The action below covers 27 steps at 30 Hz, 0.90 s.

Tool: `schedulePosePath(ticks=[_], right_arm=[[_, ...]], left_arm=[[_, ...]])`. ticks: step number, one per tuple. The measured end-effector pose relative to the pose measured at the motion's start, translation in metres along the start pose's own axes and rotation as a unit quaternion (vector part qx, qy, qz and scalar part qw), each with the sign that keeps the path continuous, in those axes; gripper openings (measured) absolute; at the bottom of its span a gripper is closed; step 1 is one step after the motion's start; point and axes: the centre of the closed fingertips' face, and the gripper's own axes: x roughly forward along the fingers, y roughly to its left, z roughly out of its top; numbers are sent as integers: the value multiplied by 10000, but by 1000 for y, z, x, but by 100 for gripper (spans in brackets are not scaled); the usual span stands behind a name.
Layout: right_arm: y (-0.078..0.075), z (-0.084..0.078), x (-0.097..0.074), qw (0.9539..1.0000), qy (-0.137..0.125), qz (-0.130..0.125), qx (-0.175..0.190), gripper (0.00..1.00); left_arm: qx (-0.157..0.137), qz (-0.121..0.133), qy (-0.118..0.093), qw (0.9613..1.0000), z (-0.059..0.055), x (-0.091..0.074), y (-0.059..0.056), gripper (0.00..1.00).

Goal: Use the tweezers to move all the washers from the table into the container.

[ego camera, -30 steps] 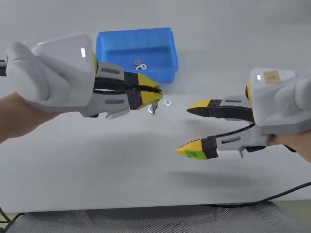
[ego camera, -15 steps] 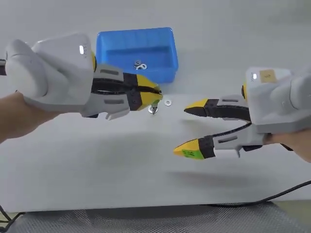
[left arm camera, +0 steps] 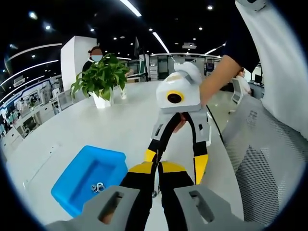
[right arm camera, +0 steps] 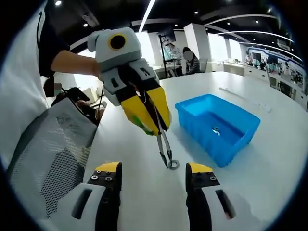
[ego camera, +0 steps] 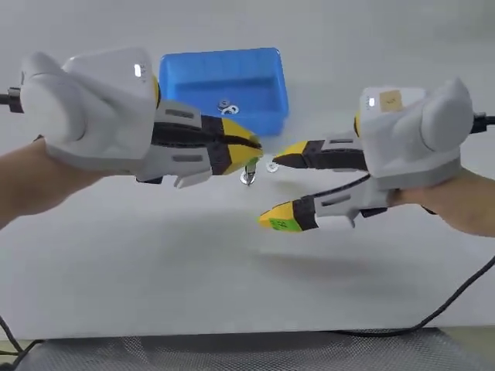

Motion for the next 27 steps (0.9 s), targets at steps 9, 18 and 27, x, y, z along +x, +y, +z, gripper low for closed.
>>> schedulePosePath(ticks=[9,18,27], right_arm=[[-3,1,18,9988,165,353,-287,30],[-10,2,18,9976,253,287,-586,17],[-12,3,18,9928,427,270,-1088,11]], left_arm=[[-28,-21,18,10000,-1,-1,0,7],[-39,-63,13,10000,0,0,-2,7],[-124,15,49,9999,-1,1,3,7]])
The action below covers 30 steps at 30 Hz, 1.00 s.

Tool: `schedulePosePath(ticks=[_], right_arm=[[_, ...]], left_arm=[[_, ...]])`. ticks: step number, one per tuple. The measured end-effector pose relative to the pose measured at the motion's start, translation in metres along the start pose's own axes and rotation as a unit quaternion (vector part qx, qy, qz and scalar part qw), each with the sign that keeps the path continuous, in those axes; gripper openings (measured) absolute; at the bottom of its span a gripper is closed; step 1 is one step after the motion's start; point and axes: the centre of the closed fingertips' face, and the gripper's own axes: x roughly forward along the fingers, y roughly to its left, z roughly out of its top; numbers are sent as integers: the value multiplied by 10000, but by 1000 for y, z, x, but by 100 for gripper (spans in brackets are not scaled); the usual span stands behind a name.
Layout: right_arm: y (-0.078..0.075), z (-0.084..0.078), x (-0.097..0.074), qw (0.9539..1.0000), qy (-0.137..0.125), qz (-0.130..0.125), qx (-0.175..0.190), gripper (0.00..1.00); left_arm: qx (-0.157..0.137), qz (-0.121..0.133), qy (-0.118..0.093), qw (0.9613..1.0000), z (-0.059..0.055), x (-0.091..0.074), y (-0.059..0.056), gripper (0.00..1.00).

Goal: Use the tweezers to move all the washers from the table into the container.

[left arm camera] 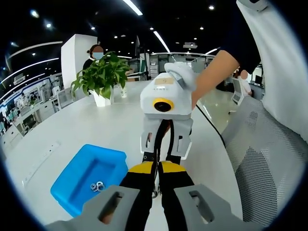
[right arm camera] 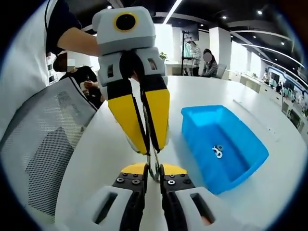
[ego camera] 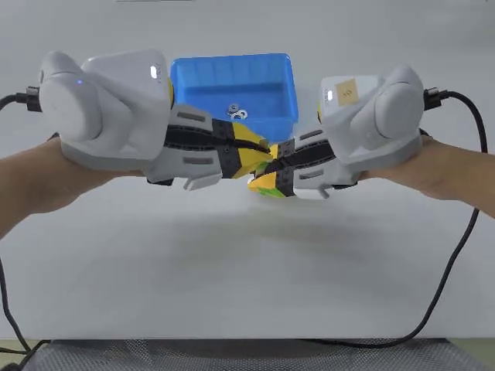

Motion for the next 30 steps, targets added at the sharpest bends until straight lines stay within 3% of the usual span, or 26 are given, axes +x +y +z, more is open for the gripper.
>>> schedulePosePath(ticks=[7,13,18,30], right_arm=[[-1,1,1,9999,-23,-8,-153,10],[-2,-1,3,9999,-61,-40,-131,10],[-4,-1,3,9999,-59,-53,-133,10],[-4,2,2,9998,-128,-82,-109,9]], left_arm=[[-128,51,266,9995,-13,-1,-1,9],[-254,14,181,9995,-9,-3,-1,10],[-261,-86,144,9995,-7,-3,-4,16],[-289,62,212,9993,-10,-14,0,19]])
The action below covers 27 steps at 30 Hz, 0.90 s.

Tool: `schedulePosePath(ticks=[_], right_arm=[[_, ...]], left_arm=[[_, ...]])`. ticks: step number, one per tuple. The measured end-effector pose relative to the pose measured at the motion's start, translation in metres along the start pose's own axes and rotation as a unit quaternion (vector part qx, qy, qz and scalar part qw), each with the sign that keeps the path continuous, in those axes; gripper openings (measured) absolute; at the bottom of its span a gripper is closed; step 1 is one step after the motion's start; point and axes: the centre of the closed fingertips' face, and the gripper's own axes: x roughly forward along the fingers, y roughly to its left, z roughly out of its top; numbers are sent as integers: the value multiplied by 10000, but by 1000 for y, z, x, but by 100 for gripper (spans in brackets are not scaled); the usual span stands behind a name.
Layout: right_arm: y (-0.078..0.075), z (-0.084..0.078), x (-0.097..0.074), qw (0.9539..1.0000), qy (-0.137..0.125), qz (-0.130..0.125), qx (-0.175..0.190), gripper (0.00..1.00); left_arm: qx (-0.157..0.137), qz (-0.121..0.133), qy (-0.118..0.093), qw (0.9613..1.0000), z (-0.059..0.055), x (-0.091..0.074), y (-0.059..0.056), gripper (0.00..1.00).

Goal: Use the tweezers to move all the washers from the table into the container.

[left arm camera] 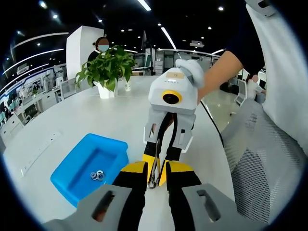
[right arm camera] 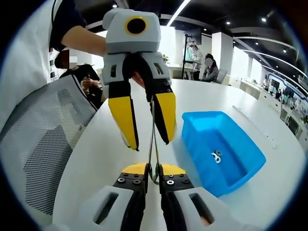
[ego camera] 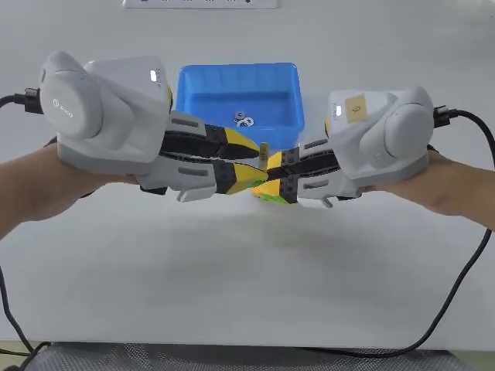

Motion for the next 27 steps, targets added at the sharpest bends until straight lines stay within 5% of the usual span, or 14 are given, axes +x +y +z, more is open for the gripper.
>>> schedulePosePath(ticks=[8,14,19,21,23,27], right_arm=[[0,10,-5,9999,-87,-46,34,9],[0,22,-12,9999,-145,-48,6,9],[-1,28,-18,9999,-126,-38,-18,9],[-4,30,-20,9999,-113,-83,-23,9],[-6,36,-24,9998,-164,-111,-1,9],[-11,47,-31,9997,-195,-117,-45,9]], left_arm=[[-16,80,-10,10000,0,-13,-1,22],[73,433,-31,9990,-5,-31,3,25],[-42,703,38,9975,-16,-45,6,29],[-257,1011,-153,9944,-13,-51,14,32],[-438,1058,-350,9928,-9,-56,15,33],[-461,1052,-246,9931,-15,-58,14,37]])
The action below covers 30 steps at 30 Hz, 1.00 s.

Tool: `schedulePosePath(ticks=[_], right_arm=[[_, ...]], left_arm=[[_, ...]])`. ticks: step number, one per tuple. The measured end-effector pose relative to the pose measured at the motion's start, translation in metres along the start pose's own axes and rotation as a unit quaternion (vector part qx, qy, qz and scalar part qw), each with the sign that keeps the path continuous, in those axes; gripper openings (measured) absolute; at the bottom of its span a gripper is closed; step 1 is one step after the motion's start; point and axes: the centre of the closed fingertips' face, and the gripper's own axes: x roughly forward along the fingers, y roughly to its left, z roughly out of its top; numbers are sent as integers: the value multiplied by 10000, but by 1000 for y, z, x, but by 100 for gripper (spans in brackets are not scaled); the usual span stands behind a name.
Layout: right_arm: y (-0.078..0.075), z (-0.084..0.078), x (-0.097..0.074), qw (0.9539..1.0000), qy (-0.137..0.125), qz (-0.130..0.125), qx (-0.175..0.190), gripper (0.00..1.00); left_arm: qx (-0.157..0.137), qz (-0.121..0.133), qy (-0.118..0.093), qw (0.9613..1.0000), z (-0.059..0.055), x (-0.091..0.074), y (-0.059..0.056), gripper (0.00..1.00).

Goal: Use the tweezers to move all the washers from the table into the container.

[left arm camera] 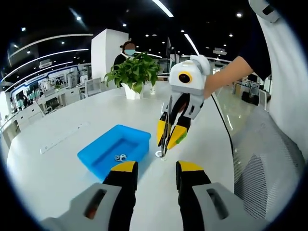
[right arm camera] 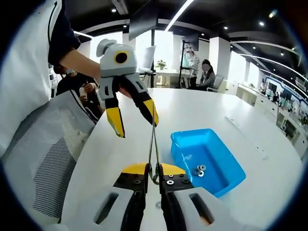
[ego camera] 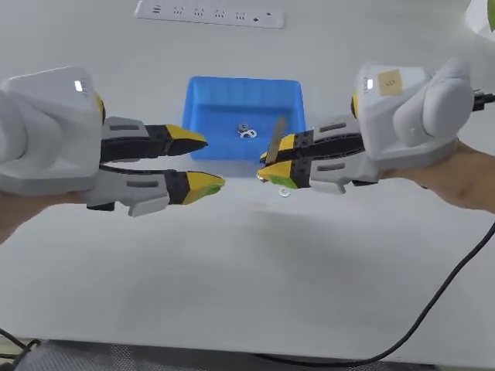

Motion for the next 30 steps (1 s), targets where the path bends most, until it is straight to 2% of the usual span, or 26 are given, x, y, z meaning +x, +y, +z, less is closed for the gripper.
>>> schedulePosePath(ticks=[2,5,8,10,13,16,18,21,27,30], right_arm=[[-5,2,-2,10000,-7,-20,-74,9],[-8,16,-7,9999,-92,-36,-136,9],[-10,27,-10,9997,-139,-36,-210,9],[-11,32,-11,9993,-106,-26,-350,9],[-17,40,-11,9990,-173,-26,-405,9],[-25,45,-9,9986,-178,-75,-489,9],[-30,47,-7,9986,-195,-80,-488,9],[-44,47,-4,9984,-160,-147,-514,9],[-77,37,5,9984,-103,-331,-436,9],[-87,34,9,9986,-100,-381,-340,9]], left_arm=[[-111,-7,-6,9999,-1,-2,-1,40],[-105,24,10,9999,-3,-5,-3,48],[-235,55,-50,9997,-4,-10,-5,53],[-198,107,-5,9997,-7,-12,-5,54],[-465,30,59,9989,-14,-17,-8,46],[-529,134,37,9985,-19,-21,-5,52],[-666,203,24,9976,-23,-24,-2,56],[-691,429,87,9967,-27,-27,5,63],[-849,480,190,9951,-36,-29,8,74],[-961,540,177,9937,-38,-27,10,80]])
